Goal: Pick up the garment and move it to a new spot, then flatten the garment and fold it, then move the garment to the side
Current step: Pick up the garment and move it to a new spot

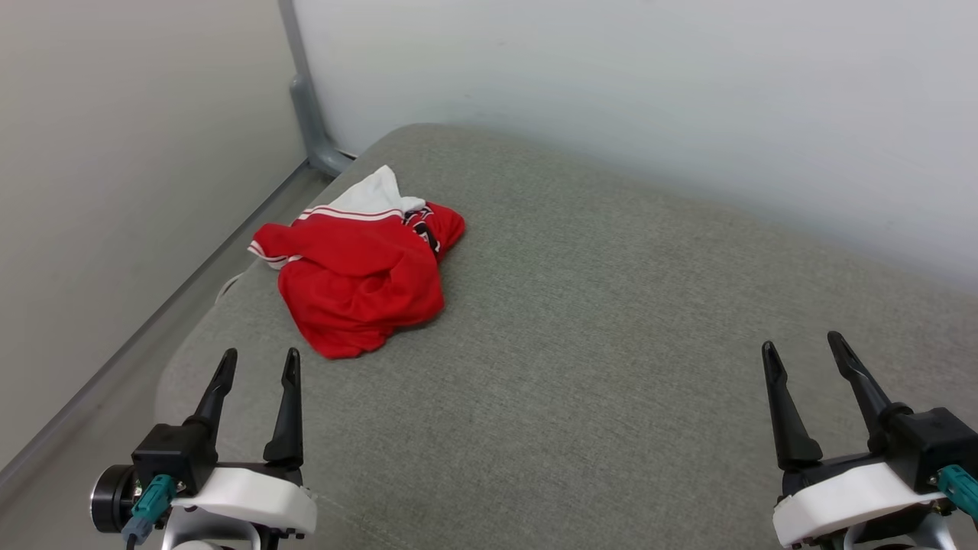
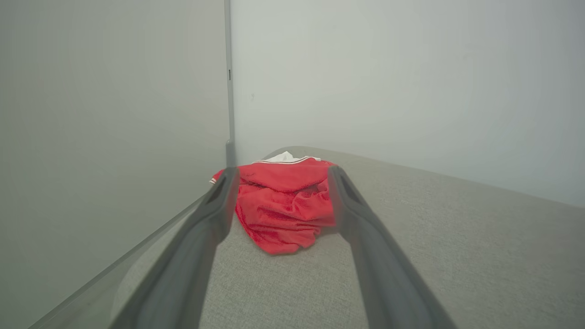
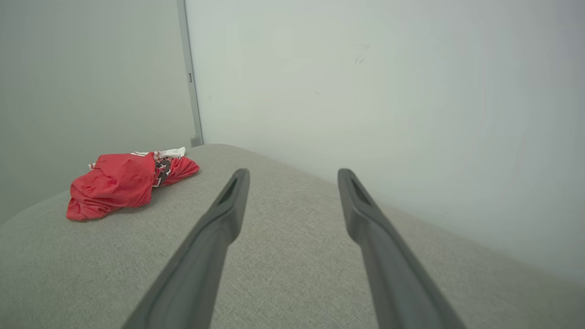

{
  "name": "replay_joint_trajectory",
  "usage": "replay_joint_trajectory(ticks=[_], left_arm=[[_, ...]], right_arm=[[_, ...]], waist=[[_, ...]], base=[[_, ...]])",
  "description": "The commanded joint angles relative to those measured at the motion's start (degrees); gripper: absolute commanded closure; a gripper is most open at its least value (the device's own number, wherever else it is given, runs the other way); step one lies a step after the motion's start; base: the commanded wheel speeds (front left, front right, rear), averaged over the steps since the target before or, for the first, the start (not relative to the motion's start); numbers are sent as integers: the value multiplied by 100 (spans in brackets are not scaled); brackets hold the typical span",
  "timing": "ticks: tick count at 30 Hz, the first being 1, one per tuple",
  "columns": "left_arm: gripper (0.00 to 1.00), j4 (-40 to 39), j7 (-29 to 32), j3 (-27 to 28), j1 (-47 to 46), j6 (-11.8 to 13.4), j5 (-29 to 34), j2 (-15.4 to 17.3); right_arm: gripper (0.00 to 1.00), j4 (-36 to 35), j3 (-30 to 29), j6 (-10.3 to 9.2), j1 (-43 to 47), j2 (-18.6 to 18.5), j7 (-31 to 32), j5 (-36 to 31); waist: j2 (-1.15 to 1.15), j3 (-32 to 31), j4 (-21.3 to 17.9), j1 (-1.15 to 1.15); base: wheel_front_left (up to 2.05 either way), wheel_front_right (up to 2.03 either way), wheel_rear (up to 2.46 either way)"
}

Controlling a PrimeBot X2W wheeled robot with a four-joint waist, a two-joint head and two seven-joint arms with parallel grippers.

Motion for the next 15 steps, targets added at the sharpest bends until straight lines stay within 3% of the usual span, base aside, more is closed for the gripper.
replay_joint_trajectory(ticks=[1, 8, 15], left_arm=[[0, 39, -14, 41, 31, -26, -32, -15], [0, 153, -14, 156, -119, -53, -80, 68], [0, 519, -14, 378, -841, -69, -314, 181]], right_arm=[[0, 4, 6, -4, -43, 2, 8, 19], [0, 30, -6, -4, -112, 2, 27, 27], [0, -112, -10, -4, -351, 1, 205, -65]], waist=[[0, 26, 113, 0], [0, 109, 179, 0], [0, 526, -59, 0]], base=[[0, 0, 0], [0, 0, 0], [0, 0, 0]])
